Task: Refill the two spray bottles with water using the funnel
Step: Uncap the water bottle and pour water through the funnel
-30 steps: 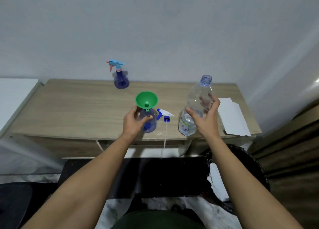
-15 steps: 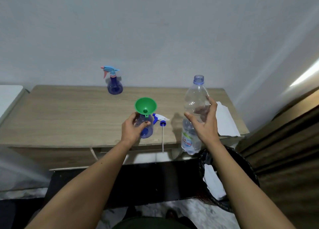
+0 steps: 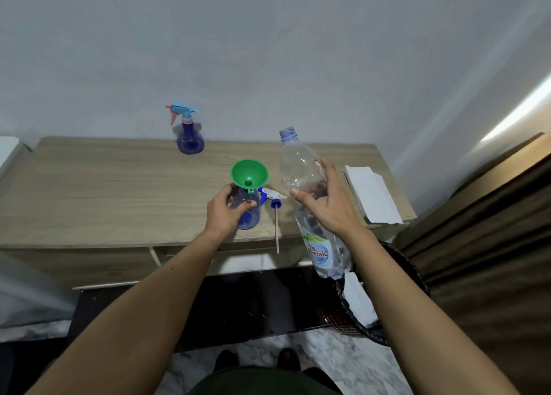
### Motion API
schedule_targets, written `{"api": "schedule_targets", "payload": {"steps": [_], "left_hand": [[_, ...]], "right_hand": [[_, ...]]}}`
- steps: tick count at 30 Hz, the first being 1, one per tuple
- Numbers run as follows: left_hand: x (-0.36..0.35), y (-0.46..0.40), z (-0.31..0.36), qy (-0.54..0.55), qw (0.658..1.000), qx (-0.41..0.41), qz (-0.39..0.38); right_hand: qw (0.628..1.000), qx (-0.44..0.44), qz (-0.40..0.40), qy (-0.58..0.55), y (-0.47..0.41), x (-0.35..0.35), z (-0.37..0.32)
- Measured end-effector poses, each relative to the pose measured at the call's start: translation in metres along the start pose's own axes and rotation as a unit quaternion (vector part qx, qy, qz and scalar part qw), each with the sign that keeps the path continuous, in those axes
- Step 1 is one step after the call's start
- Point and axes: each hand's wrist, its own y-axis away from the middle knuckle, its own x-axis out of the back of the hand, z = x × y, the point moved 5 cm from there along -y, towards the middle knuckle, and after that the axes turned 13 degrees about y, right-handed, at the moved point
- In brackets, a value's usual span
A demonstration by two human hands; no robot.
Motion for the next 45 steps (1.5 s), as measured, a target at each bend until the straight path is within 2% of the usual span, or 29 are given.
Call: {"api": "schedule_targets", "payload": {"steps": [11,45], "left_hand": [[0.002,0.0,0.005,-0.023,1.0,-0.017,-0.008],[0.004,0.003,0.0,-0.011,1.0,-0.004,-0.002]], "right_hand": [[0.977,0.043,-0.098,0.184,0.001,-0.006,0.002],[0.936,0.038,-0.13,0.324,-0.001,0.02,-0.004]]}}
